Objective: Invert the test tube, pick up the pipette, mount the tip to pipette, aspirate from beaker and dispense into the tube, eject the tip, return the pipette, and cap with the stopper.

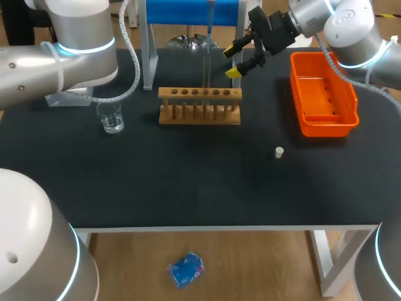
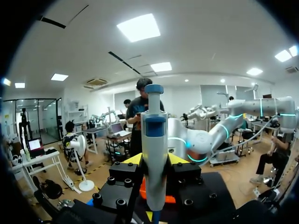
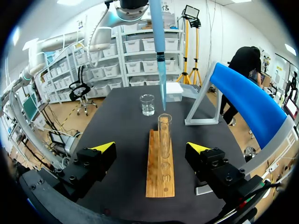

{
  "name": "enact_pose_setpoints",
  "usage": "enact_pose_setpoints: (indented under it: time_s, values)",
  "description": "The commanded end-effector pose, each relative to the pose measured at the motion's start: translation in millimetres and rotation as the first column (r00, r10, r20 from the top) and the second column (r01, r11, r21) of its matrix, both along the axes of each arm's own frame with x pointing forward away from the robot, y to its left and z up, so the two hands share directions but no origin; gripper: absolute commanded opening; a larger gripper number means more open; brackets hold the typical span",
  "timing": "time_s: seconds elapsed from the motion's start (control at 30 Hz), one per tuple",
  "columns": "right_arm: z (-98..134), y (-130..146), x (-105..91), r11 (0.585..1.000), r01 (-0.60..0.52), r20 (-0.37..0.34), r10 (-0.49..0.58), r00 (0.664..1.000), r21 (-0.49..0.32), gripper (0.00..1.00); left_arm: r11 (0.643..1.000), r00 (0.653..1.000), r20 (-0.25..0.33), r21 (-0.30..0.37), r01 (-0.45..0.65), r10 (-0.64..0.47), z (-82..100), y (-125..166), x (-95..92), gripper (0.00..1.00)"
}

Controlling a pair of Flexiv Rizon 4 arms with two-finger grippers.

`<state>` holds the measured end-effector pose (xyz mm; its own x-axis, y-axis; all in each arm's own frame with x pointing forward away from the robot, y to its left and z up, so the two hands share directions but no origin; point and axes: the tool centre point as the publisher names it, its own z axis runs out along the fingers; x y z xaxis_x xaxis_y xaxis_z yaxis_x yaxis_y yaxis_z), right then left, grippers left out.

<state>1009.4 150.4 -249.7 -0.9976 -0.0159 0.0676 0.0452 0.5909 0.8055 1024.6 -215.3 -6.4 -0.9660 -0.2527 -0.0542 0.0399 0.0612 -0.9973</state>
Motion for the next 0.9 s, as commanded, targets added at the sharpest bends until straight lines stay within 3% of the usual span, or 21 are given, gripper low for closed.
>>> enact_pose_setpoints:
  time_s: [0.03,0.9]
  values:
    - [0.0,-0.5,0.7,1.000,-0.002,-0.001,0.002,1.000,-0.001,1.00,1.000,1.000,-0.001,-0.010,-0.005,0.005,-5.0,1.0,5.1,0.00]
    - [0.0,-0.5,0.7,1.000,-0.002,-0.001,0.002,1.000,-0.001,1.00,0.999,0.999,-0.046,-0.028,-0.021,0.020,-27.7,13.0,9.3,0.00]
